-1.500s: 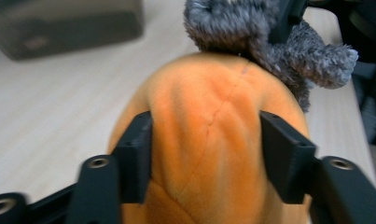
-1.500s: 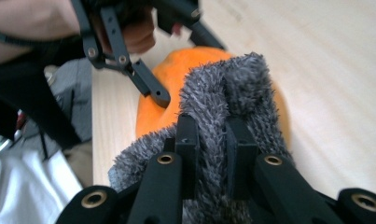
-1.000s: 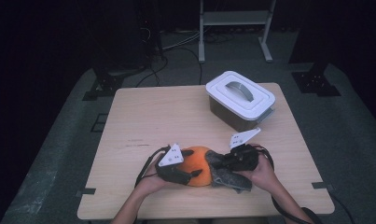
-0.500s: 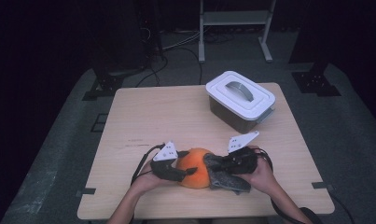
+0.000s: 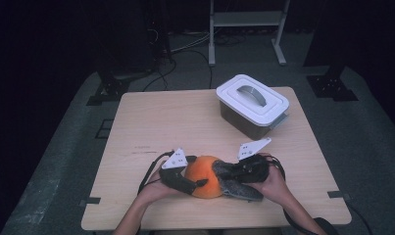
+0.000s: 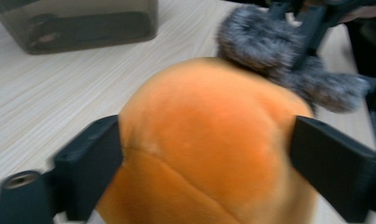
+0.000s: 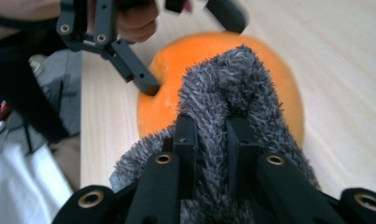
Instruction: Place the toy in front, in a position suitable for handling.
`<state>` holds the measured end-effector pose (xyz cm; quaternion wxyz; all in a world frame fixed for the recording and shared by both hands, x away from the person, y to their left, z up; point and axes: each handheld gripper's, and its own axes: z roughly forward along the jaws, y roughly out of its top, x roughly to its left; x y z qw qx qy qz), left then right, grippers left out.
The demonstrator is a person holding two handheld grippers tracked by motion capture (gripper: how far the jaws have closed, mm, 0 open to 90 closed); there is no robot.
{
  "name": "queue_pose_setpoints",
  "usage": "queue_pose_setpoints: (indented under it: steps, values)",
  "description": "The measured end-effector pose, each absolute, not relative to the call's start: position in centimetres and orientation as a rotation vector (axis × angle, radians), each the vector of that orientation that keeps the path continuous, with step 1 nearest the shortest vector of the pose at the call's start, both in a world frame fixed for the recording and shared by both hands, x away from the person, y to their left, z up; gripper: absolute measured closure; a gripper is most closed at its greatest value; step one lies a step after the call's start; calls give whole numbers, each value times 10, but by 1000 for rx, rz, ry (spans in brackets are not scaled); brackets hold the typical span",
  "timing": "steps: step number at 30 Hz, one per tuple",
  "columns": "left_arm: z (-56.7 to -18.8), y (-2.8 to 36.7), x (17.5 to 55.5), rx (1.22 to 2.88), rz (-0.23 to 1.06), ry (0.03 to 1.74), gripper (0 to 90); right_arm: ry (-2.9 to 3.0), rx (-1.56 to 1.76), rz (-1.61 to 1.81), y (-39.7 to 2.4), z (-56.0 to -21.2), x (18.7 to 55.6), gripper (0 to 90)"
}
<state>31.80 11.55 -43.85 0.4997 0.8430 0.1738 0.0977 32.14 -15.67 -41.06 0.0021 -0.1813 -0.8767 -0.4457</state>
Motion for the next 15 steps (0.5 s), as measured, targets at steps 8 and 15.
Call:
queue_pose_setpoints:
  steps: [8,15]
  values:
    - [-435,104,305,2011,388,387,416,-2744,-557,-1507,-159,-391,315,769]
    - [-434,94,304,1999,373,432,360,-2734,-603,-1442,-165,-405,324,760]
